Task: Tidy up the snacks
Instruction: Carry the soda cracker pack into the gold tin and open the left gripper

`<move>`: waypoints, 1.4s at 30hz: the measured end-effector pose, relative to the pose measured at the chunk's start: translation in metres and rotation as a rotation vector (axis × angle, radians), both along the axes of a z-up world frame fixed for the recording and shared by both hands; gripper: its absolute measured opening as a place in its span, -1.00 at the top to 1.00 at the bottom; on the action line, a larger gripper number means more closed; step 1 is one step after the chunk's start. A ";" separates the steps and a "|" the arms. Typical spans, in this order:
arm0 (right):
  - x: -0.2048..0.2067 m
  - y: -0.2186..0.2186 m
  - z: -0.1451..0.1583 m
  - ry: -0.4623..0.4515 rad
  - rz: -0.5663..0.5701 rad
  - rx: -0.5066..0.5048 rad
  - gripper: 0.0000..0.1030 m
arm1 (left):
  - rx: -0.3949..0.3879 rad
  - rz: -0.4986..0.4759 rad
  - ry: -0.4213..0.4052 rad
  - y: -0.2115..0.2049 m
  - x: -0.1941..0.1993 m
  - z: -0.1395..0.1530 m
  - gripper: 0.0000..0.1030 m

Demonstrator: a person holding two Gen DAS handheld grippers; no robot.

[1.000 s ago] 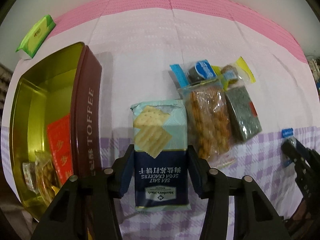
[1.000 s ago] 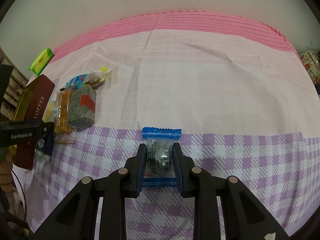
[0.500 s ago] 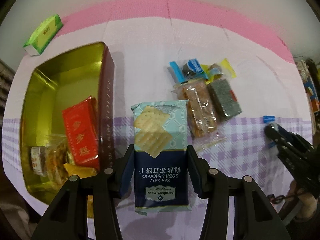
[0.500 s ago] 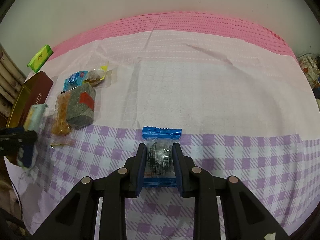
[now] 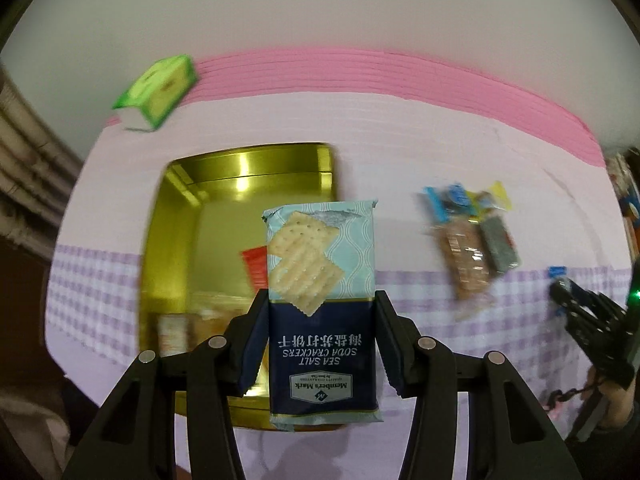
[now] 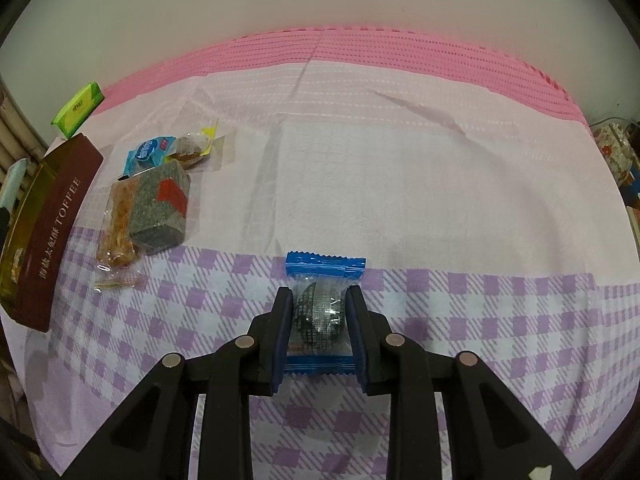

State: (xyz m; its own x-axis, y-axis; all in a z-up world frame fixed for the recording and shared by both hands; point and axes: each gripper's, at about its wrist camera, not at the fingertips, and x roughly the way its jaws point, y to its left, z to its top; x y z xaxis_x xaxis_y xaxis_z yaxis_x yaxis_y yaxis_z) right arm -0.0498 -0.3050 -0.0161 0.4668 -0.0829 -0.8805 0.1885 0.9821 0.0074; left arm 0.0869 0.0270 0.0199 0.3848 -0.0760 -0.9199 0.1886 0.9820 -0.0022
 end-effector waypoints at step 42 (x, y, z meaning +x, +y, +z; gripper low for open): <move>0.016 0.017 -0.002 0.049 -0.045 -0.050 0.51 | 0.100 0.097 0.018 0.092 -0.003 -0.065 0.00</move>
